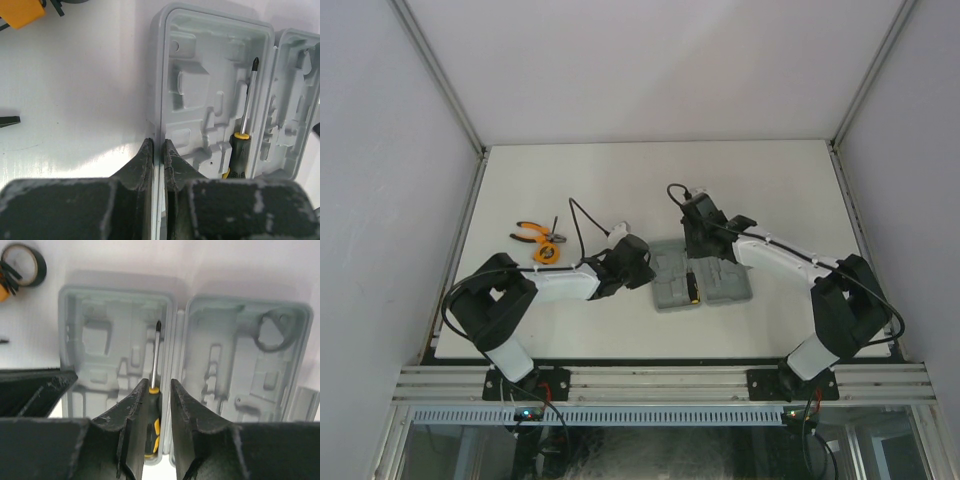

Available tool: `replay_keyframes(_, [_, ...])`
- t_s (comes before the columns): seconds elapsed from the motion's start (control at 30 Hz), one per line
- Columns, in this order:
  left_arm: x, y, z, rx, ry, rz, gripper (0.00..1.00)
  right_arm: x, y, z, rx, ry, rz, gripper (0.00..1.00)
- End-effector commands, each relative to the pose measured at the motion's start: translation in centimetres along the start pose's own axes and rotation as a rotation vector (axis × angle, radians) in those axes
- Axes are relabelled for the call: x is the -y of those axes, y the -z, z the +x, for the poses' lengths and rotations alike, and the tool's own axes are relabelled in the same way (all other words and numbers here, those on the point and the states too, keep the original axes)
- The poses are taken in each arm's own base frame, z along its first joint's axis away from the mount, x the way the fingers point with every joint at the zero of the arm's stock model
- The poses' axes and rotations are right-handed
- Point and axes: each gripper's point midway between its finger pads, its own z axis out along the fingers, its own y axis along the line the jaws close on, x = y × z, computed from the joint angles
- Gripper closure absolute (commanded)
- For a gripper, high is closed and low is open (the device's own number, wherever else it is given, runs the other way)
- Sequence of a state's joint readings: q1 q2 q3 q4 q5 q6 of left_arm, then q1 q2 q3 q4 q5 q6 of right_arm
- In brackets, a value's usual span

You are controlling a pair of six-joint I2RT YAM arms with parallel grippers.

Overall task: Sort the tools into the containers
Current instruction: Place the screwdriver in the storage box.

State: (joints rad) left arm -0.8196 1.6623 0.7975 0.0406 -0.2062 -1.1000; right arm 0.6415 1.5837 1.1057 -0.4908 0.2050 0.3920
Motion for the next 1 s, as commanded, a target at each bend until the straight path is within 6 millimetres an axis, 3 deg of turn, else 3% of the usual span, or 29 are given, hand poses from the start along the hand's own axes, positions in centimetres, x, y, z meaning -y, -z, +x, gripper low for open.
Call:
replay_keyframes(0.0, [-0.5, 0.1, -0.5, 0.02, 0.046, 0.001, 1.0, -0.4, 0.9, 2.8, -0.046, -0.022, -0.012, 0.78])
replay_keyframes(0.33, [-0.6, -0.2, -0.3, 0.012, 0.05, 0.001, 1.0, -1.8, 1.1, 5.5, -0.091, -0.062, -0.074, 0.79])
replay_keyframes(0.97, [-0.7, -0.3, -0.1, 0.008, 0.049, -0.001, 1.0, -1.3, -1.8, 4.9, -0.103, -0.077, -0.09, 0.83])
